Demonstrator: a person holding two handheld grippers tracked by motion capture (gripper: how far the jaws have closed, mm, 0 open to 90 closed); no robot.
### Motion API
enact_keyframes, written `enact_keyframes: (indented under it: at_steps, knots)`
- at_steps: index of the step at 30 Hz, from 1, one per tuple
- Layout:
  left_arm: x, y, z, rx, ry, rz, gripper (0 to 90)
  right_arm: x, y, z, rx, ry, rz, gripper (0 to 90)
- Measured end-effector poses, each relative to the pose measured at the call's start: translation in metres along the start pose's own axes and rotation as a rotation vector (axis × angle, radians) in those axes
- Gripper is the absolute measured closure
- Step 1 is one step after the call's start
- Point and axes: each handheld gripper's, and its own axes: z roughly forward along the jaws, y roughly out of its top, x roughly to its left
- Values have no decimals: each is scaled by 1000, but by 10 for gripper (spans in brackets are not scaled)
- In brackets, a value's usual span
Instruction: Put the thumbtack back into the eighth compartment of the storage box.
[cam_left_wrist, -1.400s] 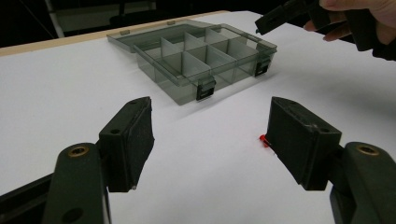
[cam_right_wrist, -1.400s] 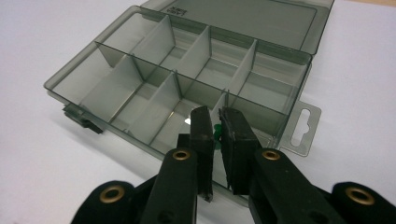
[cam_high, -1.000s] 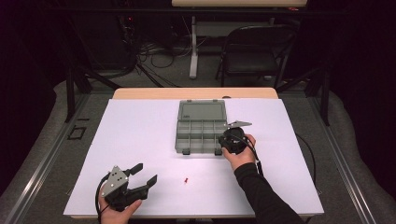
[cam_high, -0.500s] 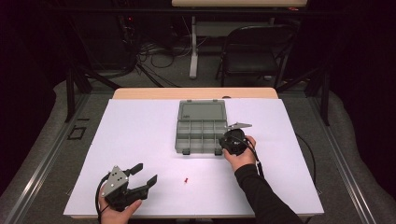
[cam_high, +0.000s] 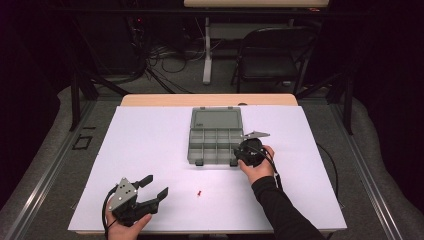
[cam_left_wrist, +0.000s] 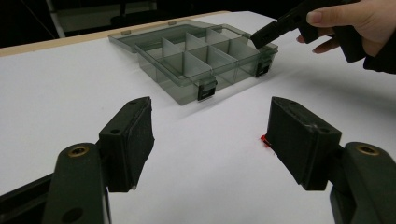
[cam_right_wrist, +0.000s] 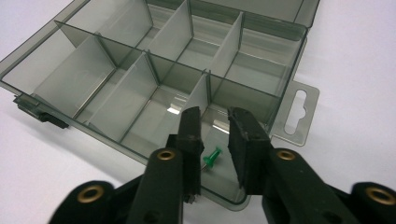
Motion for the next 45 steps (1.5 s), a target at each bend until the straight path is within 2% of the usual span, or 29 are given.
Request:
enact_keyframes:
  at_steps: [8,13,15,22,26,31,38,45]
  knots:
    - [0,0,0,0,0,0,315,2,1,-7,-34,-4,-2,544]
    - [0,0,0,-1,0,-1,315,7,2,-11,-45,-14,-32,449]
    - [0,0,0,0,-1,0,315,9,1,-13,-43,-11,-43,443]
    - [0,0,0,1,-2,1,315,20,1,-24,-64,43,-68,439]
    - [-1,0,0,0,-2,1,315,25,0,-30,-78,44,-84,390]
    - [-1,0,0,0,-1,1,315,29,-1,-38,-103,61,-82,355]
    - [-1,0,1,1,0,1,315,37,-3,-50,-144,86,-111,354]
    - [-1,0,1,2,-2,1,315,47,-7,-61,-164,114,-127,342]
